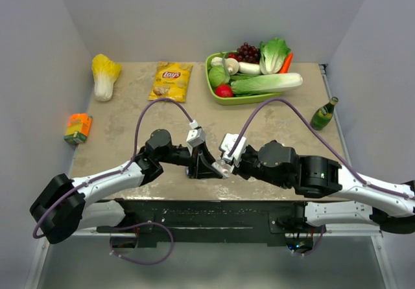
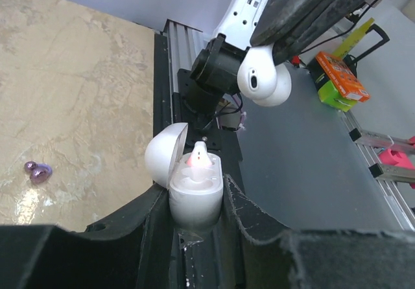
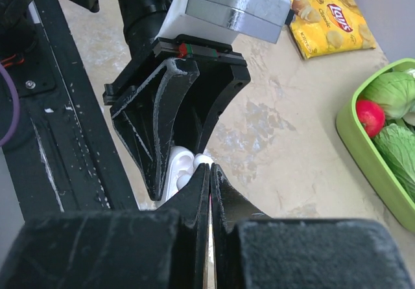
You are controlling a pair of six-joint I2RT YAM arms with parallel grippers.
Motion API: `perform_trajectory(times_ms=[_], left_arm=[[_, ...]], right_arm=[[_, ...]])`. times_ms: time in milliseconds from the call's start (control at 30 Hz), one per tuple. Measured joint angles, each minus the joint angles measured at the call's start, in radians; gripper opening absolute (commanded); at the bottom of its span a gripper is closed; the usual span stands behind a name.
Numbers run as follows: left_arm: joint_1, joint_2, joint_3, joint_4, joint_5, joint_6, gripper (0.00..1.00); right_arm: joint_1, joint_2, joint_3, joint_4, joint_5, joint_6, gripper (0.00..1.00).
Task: Insert the wireless bluetooth earbuds into the charging case
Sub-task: Place the earbud in the charging case.
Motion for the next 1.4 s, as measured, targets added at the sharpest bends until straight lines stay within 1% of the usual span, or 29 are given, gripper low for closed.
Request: perform_trajectory(times_ms=[433, 1400], left_arm=[[0.0, 0.014, 0.04, -0.019, 0.061, 0.007, 0.0], [0.002, 0.023, 0.065, -0.041, 0.098, 0.031, 0.0]], right_arm=[[0.048, 0.0, -0.035, 0.0, 0.051, -0.007, 0.0], [0.083, 0.026, -0.082, 0.02, 0.104, -0.011, 0.0]])
